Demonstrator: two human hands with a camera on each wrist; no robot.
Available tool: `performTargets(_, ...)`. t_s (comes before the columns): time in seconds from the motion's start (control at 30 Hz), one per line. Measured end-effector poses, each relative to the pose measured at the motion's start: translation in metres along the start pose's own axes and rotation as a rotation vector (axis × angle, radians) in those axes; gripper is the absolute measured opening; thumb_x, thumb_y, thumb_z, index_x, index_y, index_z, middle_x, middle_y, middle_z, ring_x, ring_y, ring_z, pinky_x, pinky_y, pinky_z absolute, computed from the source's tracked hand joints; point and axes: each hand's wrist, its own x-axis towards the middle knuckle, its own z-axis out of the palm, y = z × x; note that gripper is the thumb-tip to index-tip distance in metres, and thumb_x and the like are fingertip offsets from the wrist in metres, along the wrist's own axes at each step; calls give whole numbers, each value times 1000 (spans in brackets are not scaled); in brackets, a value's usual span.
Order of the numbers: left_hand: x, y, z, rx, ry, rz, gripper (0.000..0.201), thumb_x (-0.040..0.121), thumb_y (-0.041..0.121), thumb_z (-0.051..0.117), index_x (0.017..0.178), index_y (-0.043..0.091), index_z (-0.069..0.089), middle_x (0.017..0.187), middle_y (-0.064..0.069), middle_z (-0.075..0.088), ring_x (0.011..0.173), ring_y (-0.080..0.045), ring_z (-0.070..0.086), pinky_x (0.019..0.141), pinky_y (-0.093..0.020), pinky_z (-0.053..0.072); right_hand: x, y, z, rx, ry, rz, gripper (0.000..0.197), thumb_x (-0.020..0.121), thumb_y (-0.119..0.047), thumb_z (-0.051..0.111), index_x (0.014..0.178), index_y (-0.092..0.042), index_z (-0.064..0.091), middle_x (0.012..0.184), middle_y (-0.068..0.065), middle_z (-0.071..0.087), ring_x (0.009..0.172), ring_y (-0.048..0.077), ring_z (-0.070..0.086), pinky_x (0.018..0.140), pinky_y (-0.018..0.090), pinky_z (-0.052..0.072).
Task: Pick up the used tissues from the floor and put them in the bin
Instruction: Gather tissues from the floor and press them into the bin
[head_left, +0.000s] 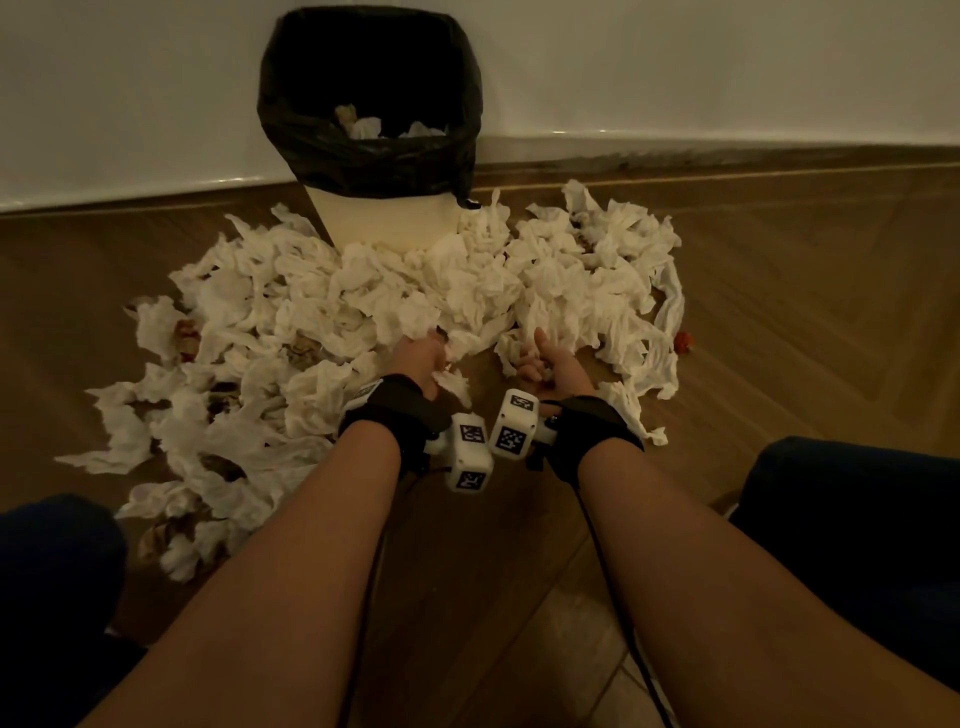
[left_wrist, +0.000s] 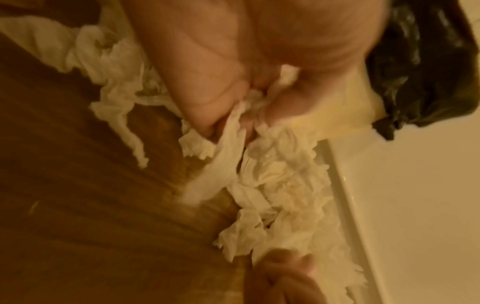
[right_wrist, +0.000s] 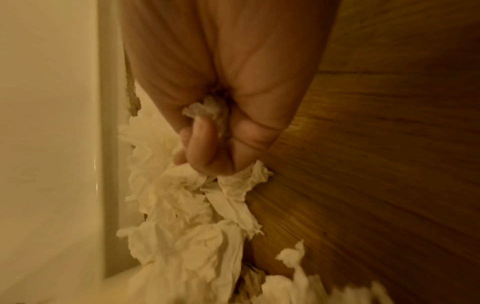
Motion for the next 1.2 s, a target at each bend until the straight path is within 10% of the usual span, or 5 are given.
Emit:
performTargets(0.13, -4, 6, 2, -167, -35, 40, 62, 78, 49, 67, 123, 6, 58, 126, -11, 58, 113, -32, 54, 102, -47, 42, 0, -1, -5, 24, -38, -34, 20, 100, -28, 42, 111, -20, 57, 42, -5, 35, 30, 7, 25, 33, 17, 21)
performTargets(0.23, -7, 13, -5, -195, 19, 68, 74, 79, 72, 44, 94, 4, 68, 71, -3, 61, 64, -19, 54, 63, -35, 48, -3, -5, -4, 82, -44, -69, 43, 99, -46, 33, 88, -15, 60, 37, -4, 32, 28, 9, 22, 35, 14, 16)
performTargets(0.63, -54, 121, -20, -468, -321, 467, 61, 87, -21, 28, 138, 11, 41, 99, -7, 56, 83, -14, 57, 66, -22, 44, -49, -58, 100, 181, -390, -225, 19, 67, -10, 32, 79, -11, 47, 66, 9, 46, 58, 17, 34, 59, 27, 24)
performTargets(1.1, -66, 229, -58, -231, 97, 899, 39, 91, -8, 27, 84, 24, 49, 71, 2, 40, 43, 0, 40, 39, -13, 35, -66, -76, 227, -169, -479, -556, 28, 96, 10, 34, 82, -5, 53, 80, 8, 49, 70, 13, 47, 68, 20, 45)
performTargets(1.2, -57, 251, -57, -94, 171, 883, 31, 87, -1, 41, 94, 28, 49, 103, -7, 51, 85, -16, 54, 73, -25, 51, -60, -69, 254, -430, -411, -703, 24, 96, 5, 38, 89, -8, 57, 90, 14, 55, 79, 19, 55, 71, 21, 47)
